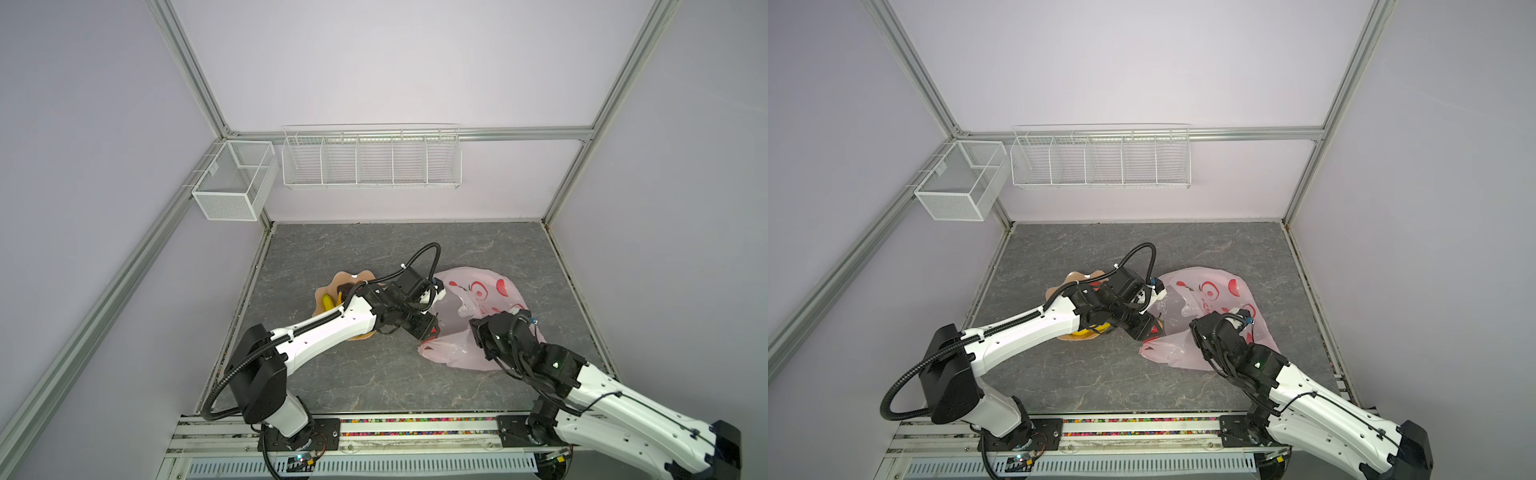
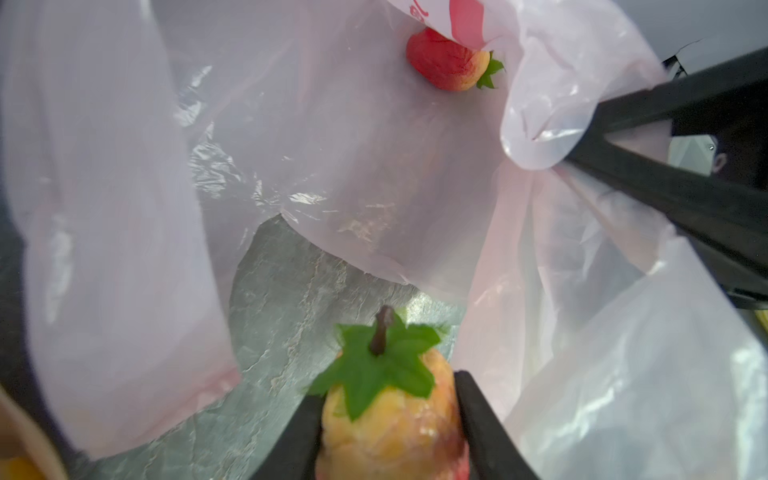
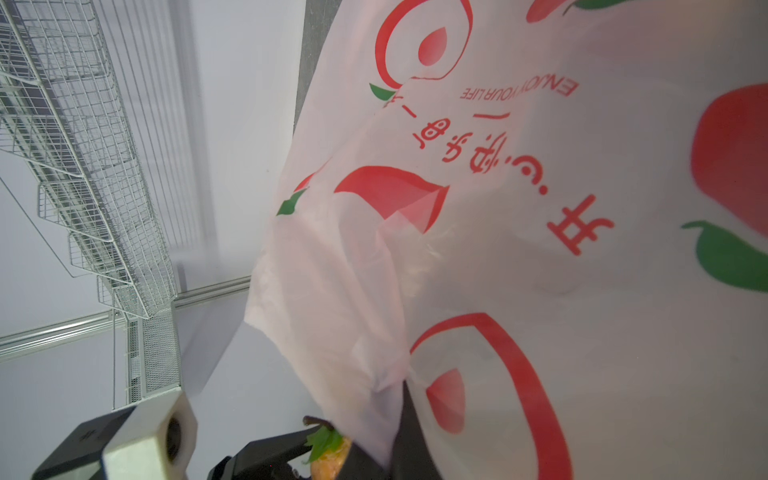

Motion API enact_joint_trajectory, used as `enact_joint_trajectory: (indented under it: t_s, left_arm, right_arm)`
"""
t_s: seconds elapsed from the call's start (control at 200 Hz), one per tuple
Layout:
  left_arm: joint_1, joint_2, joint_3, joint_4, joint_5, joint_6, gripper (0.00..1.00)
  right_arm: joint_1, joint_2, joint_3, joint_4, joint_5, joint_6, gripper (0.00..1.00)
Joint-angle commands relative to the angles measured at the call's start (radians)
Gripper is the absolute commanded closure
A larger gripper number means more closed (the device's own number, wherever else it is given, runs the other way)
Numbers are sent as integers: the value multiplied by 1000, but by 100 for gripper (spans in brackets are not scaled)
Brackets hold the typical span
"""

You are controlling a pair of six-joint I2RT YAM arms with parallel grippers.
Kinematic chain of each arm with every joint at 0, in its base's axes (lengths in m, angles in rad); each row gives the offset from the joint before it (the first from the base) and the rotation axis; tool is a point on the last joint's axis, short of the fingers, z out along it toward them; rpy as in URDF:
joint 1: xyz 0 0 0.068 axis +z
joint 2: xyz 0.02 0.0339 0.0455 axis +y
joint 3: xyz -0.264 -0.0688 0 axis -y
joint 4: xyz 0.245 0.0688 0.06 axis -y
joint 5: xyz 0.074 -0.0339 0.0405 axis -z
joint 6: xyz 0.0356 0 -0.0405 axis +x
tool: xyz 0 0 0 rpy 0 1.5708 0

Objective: Place the fruits into the plastic bag
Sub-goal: 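Carry the pear with the left gripper to the bag opening, then push the pear down into the bag and open the left gripper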

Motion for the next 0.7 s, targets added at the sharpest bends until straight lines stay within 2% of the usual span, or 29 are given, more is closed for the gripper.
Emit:
enact_joint_trajectory:
  t_s: [0.0, 0.385, 0.695]
  left_arm:
    - [-12, 56, 13, 47, 129, -17, 82]
    - [-21, 191, 11, 143, 255, -88, 85]
    - [-21, 324, 108, 170, 307, -165, 87]
  right_arm:
    - [-4, 5, 20, -12, -18, 47, 94]
    - [-4, 6, 31, -21, -14, 43, 94]
    - [-4, 6, 37, -9, -14, 40, 94]
